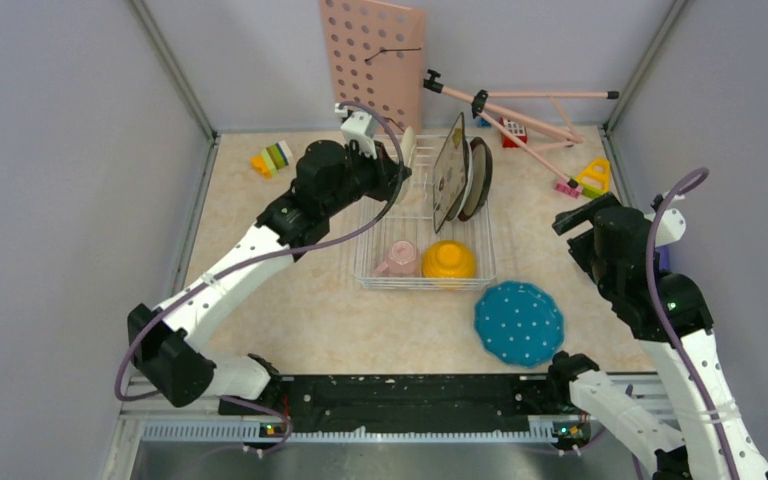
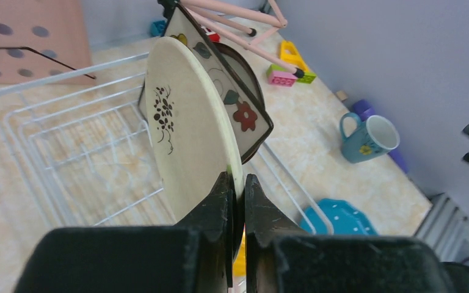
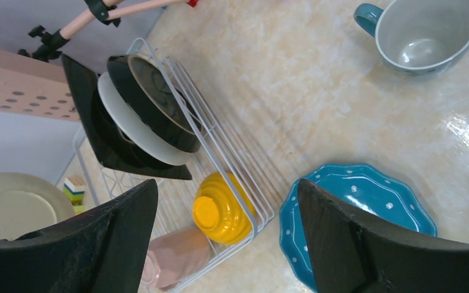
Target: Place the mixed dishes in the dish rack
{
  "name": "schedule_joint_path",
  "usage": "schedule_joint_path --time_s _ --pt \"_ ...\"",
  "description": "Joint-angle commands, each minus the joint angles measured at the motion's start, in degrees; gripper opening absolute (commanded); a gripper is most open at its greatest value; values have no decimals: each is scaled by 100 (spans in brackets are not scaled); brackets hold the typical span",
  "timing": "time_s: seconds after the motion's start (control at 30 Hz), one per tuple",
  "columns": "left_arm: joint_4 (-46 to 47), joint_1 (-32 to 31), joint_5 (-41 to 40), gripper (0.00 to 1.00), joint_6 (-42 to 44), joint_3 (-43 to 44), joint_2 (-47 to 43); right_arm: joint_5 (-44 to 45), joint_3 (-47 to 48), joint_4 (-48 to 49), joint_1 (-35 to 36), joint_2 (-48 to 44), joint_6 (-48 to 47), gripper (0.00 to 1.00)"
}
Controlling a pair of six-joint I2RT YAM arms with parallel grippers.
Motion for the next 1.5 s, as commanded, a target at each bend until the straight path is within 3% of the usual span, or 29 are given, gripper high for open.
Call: schedule_joint_path --time_s 0.0,0.3,0.93,1.23,1.27,1.37,1.47 --pt "670 383 929 0 -1136 470 539 157 -240 290 -12 -160 -188 83" --pt "928 588 713 0 -1456 919 1554 190 -546 413 -12 -249 -254 83" --pt "1459 584 1145 0 -2057 1580 3281 263 -973 484 -13 -285 -281 83" --pt "1377 573 473 0 -1898 1545 3711 184 -1430 359 -11 -364 -228 83" --pt "1367 569 446 3 -1860 1538 3735 139 -1500 381 -14 -359 -280 83" --pt "1290 571 521 35 -1783 1547 3720 -272 -1721 708 -13 -268 -908 88" --pt "1159 563 564 61 -1670 1545 3565 -1409 -1880 1420 -13 -165 -1817 89"
